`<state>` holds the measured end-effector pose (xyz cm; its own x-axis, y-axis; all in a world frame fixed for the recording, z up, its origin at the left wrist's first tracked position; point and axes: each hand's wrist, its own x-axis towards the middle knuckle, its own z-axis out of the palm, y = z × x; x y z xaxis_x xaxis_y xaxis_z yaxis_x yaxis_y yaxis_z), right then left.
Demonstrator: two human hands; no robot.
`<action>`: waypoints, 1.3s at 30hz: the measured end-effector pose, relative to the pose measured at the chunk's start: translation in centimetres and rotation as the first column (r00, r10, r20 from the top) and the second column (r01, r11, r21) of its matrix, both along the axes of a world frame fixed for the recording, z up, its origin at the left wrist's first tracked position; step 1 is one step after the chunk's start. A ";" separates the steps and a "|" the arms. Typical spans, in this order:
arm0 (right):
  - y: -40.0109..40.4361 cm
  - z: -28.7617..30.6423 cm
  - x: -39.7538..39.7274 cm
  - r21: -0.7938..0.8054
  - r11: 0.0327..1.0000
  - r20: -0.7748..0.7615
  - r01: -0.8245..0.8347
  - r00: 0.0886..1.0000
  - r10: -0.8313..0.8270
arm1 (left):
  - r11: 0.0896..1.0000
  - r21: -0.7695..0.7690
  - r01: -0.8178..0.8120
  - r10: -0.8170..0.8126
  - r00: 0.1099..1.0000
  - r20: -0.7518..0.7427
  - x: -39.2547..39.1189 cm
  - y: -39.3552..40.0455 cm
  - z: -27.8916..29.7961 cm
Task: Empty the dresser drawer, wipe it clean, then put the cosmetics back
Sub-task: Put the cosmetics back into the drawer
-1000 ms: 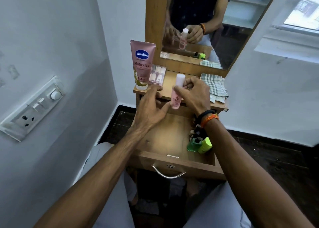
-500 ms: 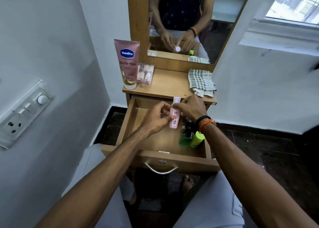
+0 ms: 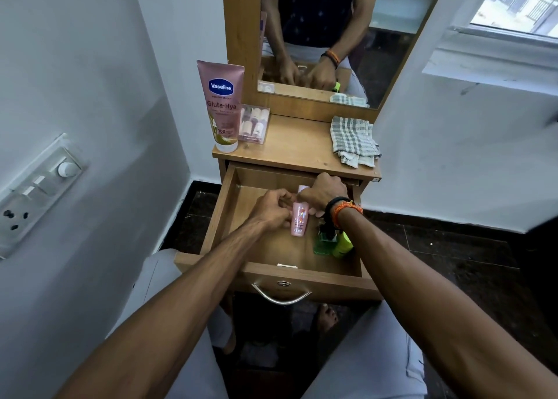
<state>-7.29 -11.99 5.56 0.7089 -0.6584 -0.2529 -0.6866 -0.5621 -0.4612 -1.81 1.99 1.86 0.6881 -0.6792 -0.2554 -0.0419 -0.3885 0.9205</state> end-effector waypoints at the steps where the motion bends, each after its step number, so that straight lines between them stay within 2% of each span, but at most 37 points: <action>1: 0.0 -0.1 0.3 -0.009 1.000 -0.012 -0.003 1.000 0.003 | 1.000 0.007 -0.001 0.002 1.000 -0.014 0.1 0.0 -0.1; 8: -0.3 -0.6 1.3 0.005 1.000 -0.077 0.013 0.997 -0.013 | 0.999 0.034 0.000 0.002 0.998 -0.063 0.5 -0.3 -0.4; 19: -0.2 -1.1 1.6 -0.071 0.997 -0.092 0.040 0.995 -0.046 | 0.998 0.060 -0.002 0.001 1.000 0.024 0.2 -1.3 0.1; 24: -0.2 -1.6 1.6 -0.102 0.994 -0.093 0.039 0.995 -0.049 | 0.995 0.095 0.018 -0.030 0.992 0.122 0.0 -1.6 0.2; 32: 0.0 -0.5 0.6 -0.168 0.986 -0.065 0.014 0.998 -0.025 | 0.998 0.066 0.019 -0.027 0.992 0.121 -0.3 -1.8 -0.1; 39: -1.3 2.1 -1.2 -0.121 0.993 0.060 0.007 0.998 0.000 | 0.996 0.087 0.009 -0.013 0.999 0.045 -0.7 -1.9 -0.4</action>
<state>-8.47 -13.31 7.64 0.7181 -0.6840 -0.1285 -0.6619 -0.6142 -0.4297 -2.48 0.13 1.50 0.6930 -0.6633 -0.2823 -0.0878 -0.4664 0.8802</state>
